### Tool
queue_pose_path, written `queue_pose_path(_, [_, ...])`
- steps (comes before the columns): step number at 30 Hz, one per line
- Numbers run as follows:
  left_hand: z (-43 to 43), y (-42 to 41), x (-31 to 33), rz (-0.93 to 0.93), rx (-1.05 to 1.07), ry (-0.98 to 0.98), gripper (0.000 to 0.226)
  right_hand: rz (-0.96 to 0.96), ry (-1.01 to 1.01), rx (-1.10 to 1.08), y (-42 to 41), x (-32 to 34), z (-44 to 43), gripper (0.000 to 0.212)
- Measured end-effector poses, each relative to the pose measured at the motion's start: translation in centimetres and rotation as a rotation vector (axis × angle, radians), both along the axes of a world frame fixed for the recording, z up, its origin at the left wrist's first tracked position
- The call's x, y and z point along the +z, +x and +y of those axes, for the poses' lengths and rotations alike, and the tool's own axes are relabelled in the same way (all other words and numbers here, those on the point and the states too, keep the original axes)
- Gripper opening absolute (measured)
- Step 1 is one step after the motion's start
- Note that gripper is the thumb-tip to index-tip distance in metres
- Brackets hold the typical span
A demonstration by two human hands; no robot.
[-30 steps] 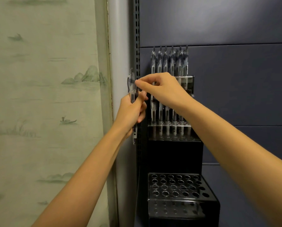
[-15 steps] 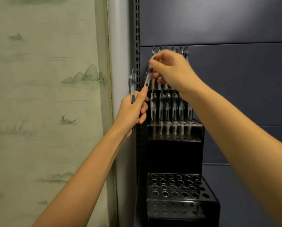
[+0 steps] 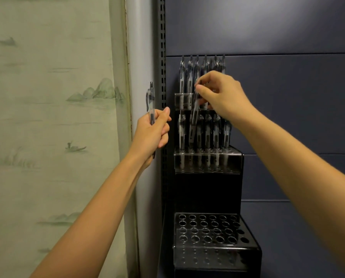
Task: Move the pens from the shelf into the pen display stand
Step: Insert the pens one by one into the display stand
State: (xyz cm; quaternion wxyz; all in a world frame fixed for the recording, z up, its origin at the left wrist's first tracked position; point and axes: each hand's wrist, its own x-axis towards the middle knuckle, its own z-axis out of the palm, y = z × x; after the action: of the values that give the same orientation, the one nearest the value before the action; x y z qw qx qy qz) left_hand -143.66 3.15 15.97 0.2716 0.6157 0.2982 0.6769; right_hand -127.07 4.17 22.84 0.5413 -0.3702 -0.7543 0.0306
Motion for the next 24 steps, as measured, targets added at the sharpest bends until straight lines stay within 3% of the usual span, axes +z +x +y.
queue_pose_path(17, [-0.4,0.8,0.0,0.012,-0.012,-0.013,0.027,-0.052,-0.019,-0.005,-0.9,-1.3,0.4,0.017])
queue_pose_path(24, [-0.6,1.0,0.1,0.024,0.000,-0.013,0.028,-0.252,-0.053,-0.110,-1.4,-2.8,0.9,0.021])
